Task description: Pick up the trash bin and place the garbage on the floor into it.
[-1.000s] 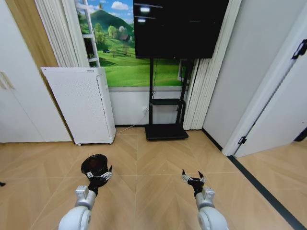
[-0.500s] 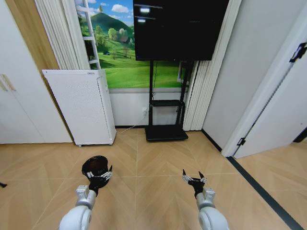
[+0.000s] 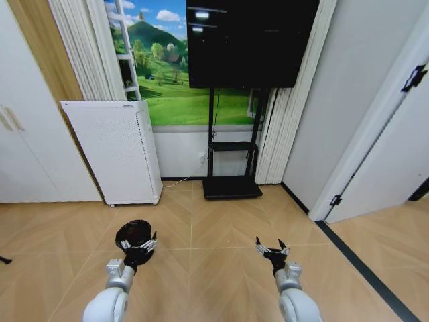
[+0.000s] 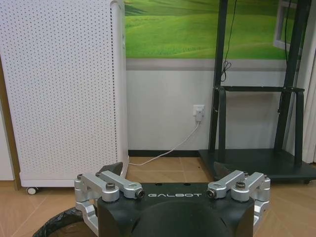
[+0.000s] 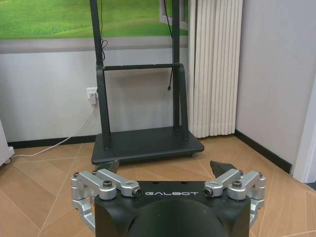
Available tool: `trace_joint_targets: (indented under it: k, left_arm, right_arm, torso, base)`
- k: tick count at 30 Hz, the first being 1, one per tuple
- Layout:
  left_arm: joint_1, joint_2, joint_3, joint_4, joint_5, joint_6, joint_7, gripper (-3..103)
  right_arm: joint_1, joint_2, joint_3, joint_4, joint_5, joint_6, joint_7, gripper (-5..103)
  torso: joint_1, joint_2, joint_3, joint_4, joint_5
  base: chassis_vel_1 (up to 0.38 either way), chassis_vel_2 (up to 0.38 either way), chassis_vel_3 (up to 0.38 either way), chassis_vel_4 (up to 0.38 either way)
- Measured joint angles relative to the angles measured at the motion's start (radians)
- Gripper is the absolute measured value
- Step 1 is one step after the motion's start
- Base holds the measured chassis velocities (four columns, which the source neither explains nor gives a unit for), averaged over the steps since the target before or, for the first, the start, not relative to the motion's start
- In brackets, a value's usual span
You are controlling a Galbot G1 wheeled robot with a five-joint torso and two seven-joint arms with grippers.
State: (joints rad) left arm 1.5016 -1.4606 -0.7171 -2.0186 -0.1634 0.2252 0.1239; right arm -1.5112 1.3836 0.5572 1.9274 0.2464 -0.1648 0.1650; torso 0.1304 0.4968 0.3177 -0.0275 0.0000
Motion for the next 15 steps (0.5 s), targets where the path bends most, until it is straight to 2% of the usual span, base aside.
trace_joint_targets:
  k: [15]
  left_arm:
    - [0.007, -0.013, -0.003, -0.014, 0.005, 0.0, 0.0, 100]
  right_arm:
    - [-0.005, -0.004, 0.003, -0.002, 0.003, 0.01, -0.009, 100]
  torso:
    - [0.024, 0.063, 0.038, 0.0, 0.0]
  base:
    - [0.0, 0.0, 0.0, 0.0]
